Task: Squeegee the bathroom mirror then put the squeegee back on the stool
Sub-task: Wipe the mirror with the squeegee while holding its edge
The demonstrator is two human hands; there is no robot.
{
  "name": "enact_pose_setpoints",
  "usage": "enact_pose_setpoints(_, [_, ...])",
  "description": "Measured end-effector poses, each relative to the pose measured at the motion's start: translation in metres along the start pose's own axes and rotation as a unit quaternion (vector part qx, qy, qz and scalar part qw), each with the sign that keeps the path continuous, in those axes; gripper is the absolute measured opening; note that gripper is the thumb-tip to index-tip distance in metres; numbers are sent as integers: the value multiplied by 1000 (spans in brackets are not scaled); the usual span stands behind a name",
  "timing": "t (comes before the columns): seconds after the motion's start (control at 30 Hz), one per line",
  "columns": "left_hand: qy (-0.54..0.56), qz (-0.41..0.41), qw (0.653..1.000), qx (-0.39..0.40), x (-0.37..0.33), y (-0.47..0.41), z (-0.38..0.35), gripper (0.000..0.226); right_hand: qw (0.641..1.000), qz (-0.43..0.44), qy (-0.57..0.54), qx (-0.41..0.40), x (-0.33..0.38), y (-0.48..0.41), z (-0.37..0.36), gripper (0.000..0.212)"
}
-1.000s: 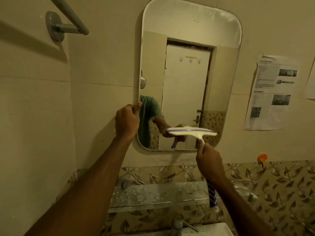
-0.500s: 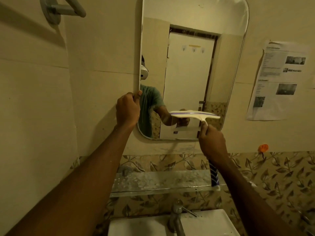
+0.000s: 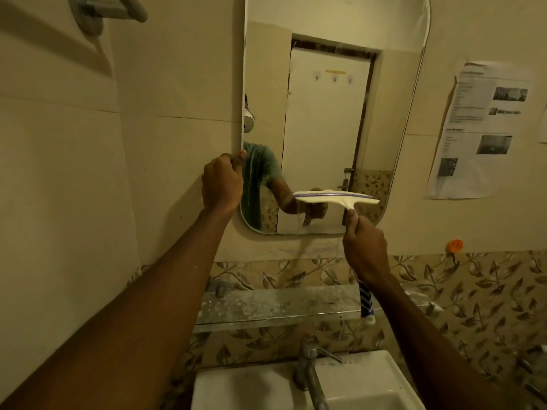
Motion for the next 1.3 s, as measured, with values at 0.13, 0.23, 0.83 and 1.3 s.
enact_pose_setpoints(0.13, [-3, -6, 1000, -3, -1, 1, 1, 50, 999, -28, -23, 10, -17, 29, -20, 39])
enact_pose_setpoints(0.23, [-3, -3, 1000, 2, -3, 1, 2, 50, 999, -31, -17, 26, -30, 52, -34, 39])
enact_pose_setpoints(0.83, [38, 31, 998, 36, -19, -32, 29, 58, 996, -49, -68, -1, 0, 10, 19, 41])
enact_pose_setpoints(1.3, [141, -2, 989, 53, -109, -131, 64, 31, 990, 19, -139, -8, 152, -152, 103, 32])
Point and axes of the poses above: each hand's wrist, its own y-axis away from the middle knuckle, its own z-axis out of the back of the hand, x = y × z, the point moved 6 cm from there along -y, towards the middle knuckle
